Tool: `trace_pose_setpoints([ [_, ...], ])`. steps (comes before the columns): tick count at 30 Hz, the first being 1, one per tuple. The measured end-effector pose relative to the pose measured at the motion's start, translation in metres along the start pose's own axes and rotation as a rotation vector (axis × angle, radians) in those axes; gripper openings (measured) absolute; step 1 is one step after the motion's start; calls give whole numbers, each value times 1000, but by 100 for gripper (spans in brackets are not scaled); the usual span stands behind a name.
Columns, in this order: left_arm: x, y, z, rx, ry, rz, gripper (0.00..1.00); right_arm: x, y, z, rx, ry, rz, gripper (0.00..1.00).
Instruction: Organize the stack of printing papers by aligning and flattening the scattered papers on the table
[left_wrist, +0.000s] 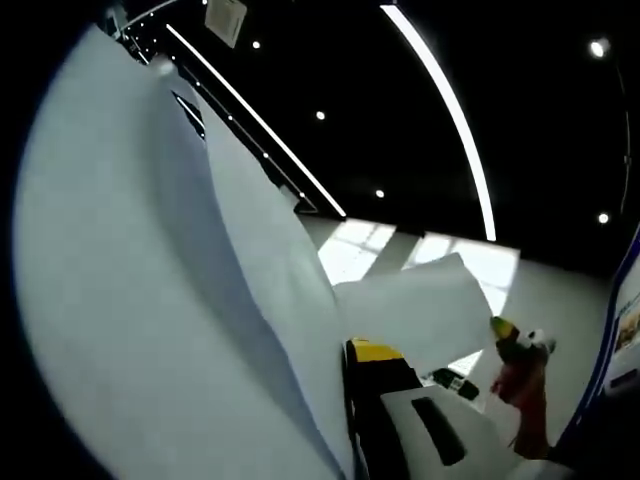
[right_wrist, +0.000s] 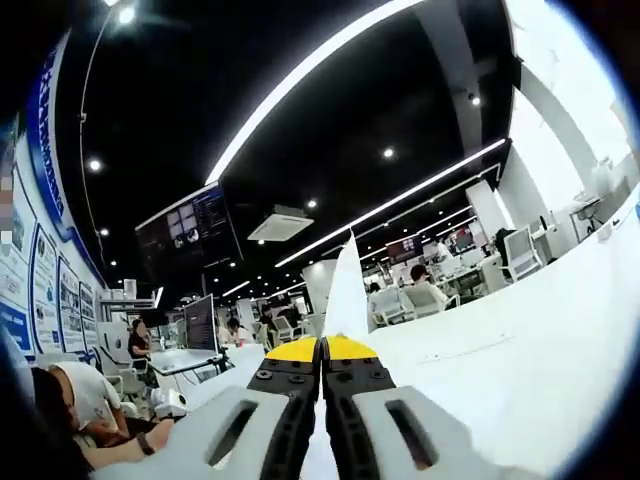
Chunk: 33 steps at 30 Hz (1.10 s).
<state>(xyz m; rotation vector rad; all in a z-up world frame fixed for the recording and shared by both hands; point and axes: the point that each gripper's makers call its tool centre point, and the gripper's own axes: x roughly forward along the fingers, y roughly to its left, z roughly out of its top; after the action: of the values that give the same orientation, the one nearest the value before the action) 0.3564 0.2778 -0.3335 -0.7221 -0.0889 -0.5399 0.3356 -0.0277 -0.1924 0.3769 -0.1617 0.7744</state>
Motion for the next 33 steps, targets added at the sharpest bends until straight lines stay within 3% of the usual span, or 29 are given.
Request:
trace_pose_setpoints([
  [33,0,-2,-1,-2,-1,-1,8,15,18,28,-21,-72,40,0],
])
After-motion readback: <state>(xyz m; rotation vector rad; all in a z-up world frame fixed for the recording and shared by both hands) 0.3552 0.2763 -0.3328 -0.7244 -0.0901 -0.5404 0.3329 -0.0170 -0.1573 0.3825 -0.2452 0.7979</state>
